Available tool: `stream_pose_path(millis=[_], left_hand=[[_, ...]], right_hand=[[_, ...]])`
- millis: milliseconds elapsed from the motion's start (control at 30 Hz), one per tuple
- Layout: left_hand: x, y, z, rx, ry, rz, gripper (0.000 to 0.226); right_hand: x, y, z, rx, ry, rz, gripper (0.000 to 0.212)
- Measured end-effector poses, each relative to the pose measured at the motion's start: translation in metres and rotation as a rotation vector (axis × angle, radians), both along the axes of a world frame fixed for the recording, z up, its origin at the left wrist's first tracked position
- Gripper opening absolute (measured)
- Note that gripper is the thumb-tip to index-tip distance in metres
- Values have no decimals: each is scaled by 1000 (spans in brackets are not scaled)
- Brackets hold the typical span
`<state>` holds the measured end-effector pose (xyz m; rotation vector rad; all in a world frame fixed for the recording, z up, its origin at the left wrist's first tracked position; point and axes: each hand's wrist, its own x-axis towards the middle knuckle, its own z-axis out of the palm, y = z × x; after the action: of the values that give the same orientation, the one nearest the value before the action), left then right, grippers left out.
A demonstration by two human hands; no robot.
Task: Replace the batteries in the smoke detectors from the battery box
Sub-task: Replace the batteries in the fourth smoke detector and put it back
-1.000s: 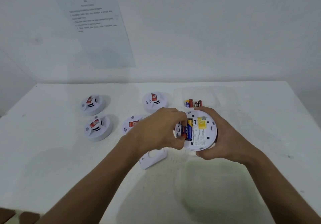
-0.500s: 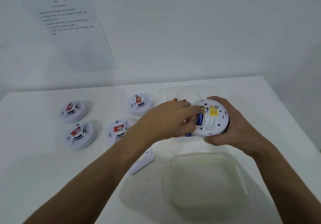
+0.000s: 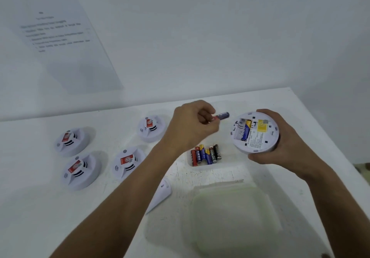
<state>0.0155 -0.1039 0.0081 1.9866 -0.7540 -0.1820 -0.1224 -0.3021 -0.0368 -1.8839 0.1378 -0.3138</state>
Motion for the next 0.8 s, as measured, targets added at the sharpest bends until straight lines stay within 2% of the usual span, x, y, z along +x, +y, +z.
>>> stream_pose_path(millis=[133, 233, 333, 467, 800], left_hand=[[13, -8, -23, 166, 141, -41, 11], [11, -19, -39, 291, 132, -123, 19], [11, -28, -49, 378, 142, -181, 13], [10, -34, -57, 459, 105, -221, 22], [-2, -30, -57, 541, -106, -153, 32]], right_hand=[[-10, -13, -2, 11, 17, -52, 91], [-15, -16, -6, 11, 46, -52, 92], [-16, -17, -9, 11, 57, -49, 92], [-16, -17, -10, 11, 54, -41, 92], [-12, -14, -12, -7, 53, -6, 94]])
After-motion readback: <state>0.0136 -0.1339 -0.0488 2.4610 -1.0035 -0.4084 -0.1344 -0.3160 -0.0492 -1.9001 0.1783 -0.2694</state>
